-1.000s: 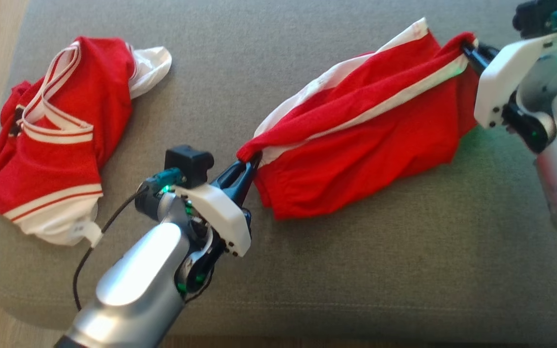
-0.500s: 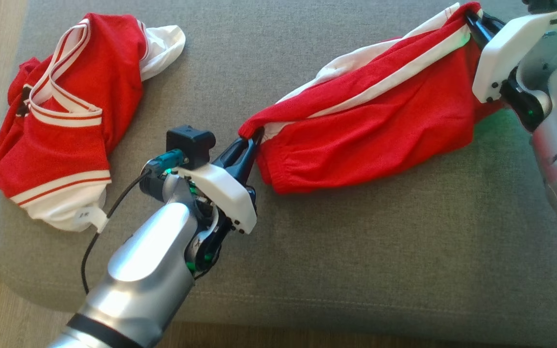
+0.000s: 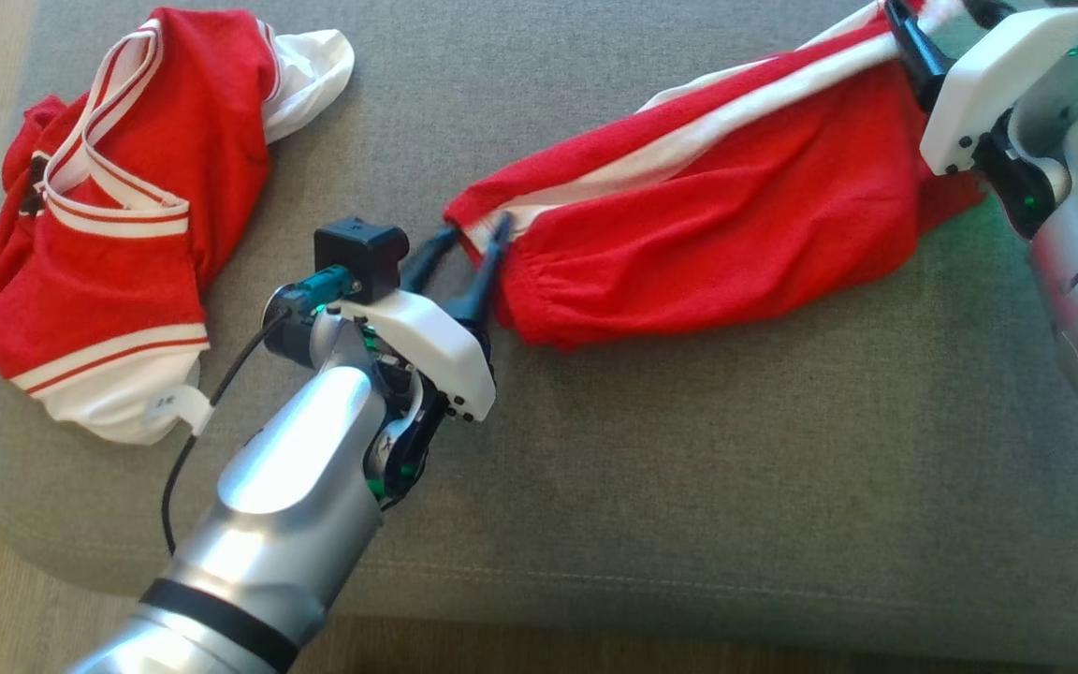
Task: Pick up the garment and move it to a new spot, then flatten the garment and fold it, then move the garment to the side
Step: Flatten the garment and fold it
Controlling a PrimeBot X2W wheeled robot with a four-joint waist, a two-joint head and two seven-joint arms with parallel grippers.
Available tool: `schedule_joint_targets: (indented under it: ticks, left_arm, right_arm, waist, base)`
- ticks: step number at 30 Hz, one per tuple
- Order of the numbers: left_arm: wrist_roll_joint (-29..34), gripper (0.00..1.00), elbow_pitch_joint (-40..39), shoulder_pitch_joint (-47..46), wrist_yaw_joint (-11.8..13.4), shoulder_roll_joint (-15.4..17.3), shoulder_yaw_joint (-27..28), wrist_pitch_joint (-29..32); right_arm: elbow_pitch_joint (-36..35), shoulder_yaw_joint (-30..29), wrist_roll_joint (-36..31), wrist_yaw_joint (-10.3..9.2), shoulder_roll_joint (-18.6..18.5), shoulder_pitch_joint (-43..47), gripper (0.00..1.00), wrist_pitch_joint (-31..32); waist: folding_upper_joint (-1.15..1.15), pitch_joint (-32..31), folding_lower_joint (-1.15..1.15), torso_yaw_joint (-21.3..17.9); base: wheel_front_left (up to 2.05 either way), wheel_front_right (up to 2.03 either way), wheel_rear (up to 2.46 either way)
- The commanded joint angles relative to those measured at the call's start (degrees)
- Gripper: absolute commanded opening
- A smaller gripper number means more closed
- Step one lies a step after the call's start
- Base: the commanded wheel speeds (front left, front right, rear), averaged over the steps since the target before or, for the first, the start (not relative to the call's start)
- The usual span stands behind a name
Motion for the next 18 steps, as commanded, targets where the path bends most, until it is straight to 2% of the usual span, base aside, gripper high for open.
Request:
schedule_joint_targets:
  ticks: [1,11,18]
  left_arm:
    - [0.76,1.0,-0.8,-2.13,0.66,0.84,1.84,-0.66]
    - [2.45,1.0,1.93,-1.47,4.58,1.14,2.97,-2.1]
    - [2.92,1.0,1.35,2.46,6.38,2.21,3.44,-2.48]
  right_arm:
    - [-1.12,0.37,0.41,-0.02,1.18,-1.84,1.0,-1.06]
    - [2.21,0.54,1.09,-0.02,0.58,-1.14,1.0,-6.49]
    - [1.72,1.87,2.21,-0.02,0.78,2.15,1.0,-10.12]
  waist:
    - [0.0,-0.17,0.0,-0.14]
    - [0.0,-3.25,0.0,-1.68]
    - [0.0,-8.67,0.0,-3.26]
  base:
    - [0.0,0.0,0.0]
    - [0.0,0.0,0.0]
    - [0.0,0.0,0.0]
